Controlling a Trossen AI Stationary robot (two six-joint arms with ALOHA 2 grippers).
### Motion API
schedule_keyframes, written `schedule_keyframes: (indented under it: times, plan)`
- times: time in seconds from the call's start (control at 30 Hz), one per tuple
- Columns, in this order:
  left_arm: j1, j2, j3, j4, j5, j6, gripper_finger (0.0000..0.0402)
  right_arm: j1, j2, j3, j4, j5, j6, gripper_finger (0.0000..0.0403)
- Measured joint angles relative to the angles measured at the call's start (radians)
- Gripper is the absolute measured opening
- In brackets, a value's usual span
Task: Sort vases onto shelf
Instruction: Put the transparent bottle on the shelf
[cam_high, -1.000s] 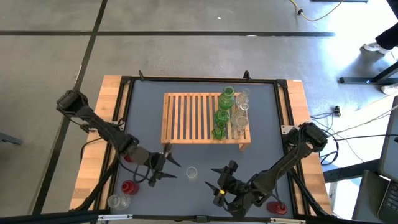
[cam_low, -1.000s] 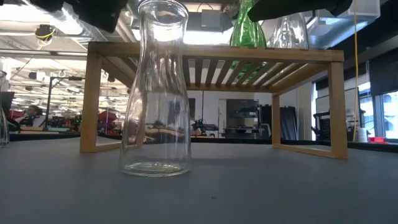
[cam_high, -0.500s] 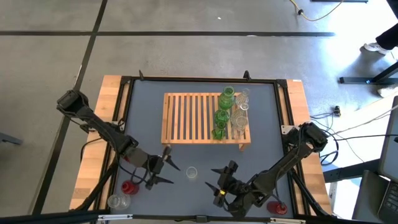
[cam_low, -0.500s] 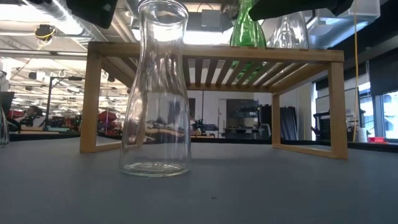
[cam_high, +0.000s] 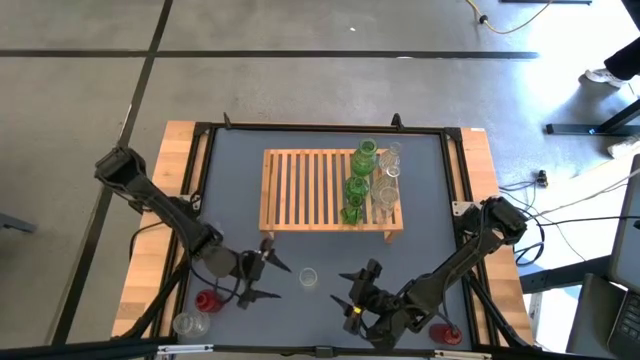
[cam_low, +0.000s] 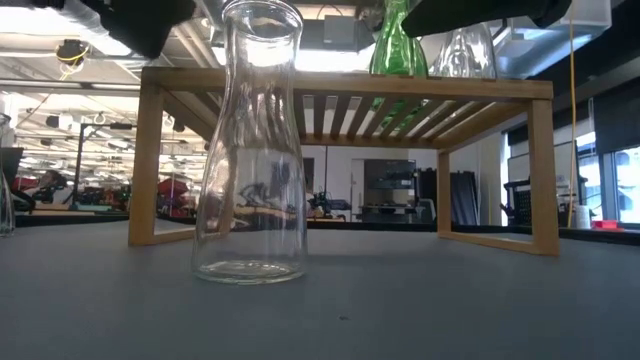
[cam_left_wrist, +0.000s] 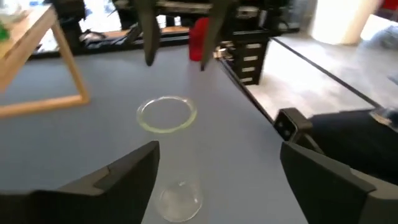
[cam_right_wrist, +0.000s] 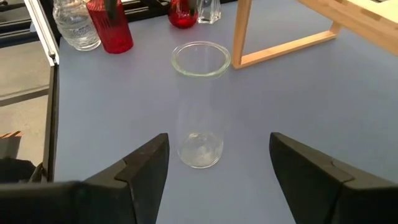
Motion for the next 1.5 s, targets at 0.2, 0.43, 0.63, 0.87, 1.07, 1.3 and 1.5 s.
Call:
schedule_keyframes:
  times: [0.2, 0.43, 0.63, 0.87, 1.07, 1.3, 1.5]
  plan:
    - [-0.006, 0.13, 0.124, -0.072, -0.102, -0.072, 0.0324, 0.0, 0.0, 0.0, 0.001, 0.0, -0.018, 0.0264]
    - [0.007, 0.278, 0.249, -0.108, -0.201, -0.101, 0.0324, 0.0, 0.0, 0.0, 0.002, -0.016, -0.044, 0.0264]
    - [0.002, 0.304, 0.274, -0.131, -0.211, -0.102, 0.0324, 0.0, 0.0, 0.0, 0.003, -0.025, -0.051, 0.0264]
    - [0.005, 0.303, 0.275, -0.204, -0.23, -0.126, 0.0324, 0.0, 0.0, 0.0, 0.007, -0.001, -0.073, 0.0264]
    - [0.002, 0.292, 0.275, -0.299, -0.28, -0.179, 0.0324, 0.0, 0.0, 0.0, 0.009, 0.019, -0.074, 0.0264]
    - [0.03, 0.312, 0.275, -0.24, -0.271, -0.204, 0.0324, 0.0, 0.01, 0.0, 0.042, 0.018, -0.103, 0.0264]
    - [0.055, 0.352, 0.275, -0.137, -0.166, -0.174, 0.0324, 0.0, 0.036, 0.0, 0.054, 0.005, -0.103, 0.0264]
